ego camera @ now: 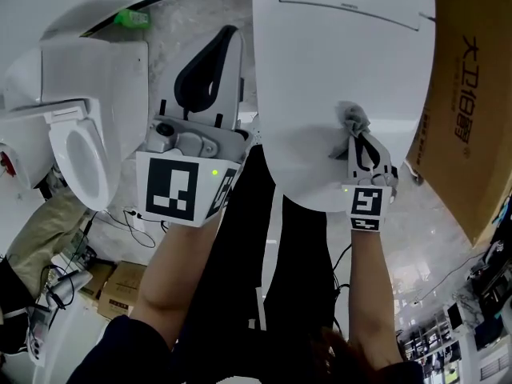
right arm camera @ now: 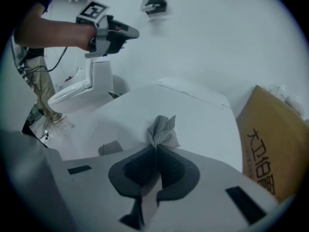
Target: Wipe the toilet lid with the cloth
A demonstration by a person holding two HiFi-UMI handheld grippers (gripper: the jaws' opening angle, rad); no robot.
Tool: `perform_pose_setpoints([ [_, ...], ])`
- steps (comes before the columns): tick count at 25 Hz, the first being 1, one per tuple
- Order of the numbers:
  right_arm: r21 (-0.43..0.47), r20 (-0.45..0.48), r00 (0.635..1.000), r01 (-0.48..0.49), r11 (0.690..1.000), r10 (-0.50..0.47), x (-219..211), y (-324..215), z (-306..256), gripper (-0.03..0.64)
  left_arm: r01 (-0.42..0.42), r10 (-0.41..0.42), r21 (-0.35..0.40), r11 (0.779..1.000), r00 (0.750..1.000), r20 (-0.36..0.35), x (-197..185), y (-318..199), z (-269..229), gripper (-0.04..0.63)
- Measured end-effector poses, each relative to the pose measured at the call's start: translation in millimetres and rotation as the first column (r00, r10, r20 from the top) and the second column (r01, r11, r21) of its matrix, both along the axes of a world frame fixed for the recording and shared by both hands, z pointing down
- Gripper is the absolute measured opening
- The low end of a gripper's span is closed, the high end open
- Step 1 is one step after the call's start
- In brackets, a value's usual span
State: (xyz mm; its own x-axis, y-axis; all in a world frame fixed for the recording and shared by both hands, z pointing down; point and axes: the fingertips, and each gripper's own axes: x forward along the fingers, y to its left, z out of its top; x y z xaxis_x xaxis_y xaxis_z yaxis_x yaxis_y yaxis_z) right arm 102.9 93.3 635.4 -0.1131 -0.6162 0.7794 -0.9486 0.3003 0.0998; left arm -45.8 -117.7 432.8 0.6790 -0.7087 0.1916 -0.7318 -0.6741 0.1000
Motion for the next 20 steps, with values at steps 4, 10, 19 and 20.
perform_pose_setpoints([
  [4,0.002,0.084,0.985,0.148,0.989,-0.148,-67.8,-7.0,0.8,0.032,0.015,-0.015,0.005,1.0,1.0,0.005,-3.4,4.2,-1.3,0.02],
  [10,-0.008,0.183,0.912,0.375,0.927,-0.367,-153.1,-4.0,-0.7,0.032,0.016,-0.016,0.009,1.0,1.0,0.017,-0.1,14.3,-1.0,0.02],
  [19,-0.058,0.252,0.816,0.55,0.833,-0.52,-172.1,44.1,0.8,0.032,-0.008,0.008,0.007,1.0,1.0,0.016,19.9,29.4,-1.5,0.02],
  [20,-0.058,0.246,0.826,0.535,0.843,-0.507,-162.4,47.6,0.9,0.032,-0.01,0.01,0.008,1.0,1.0,0.015,22.0,30.2,-1.7,0.02],
])
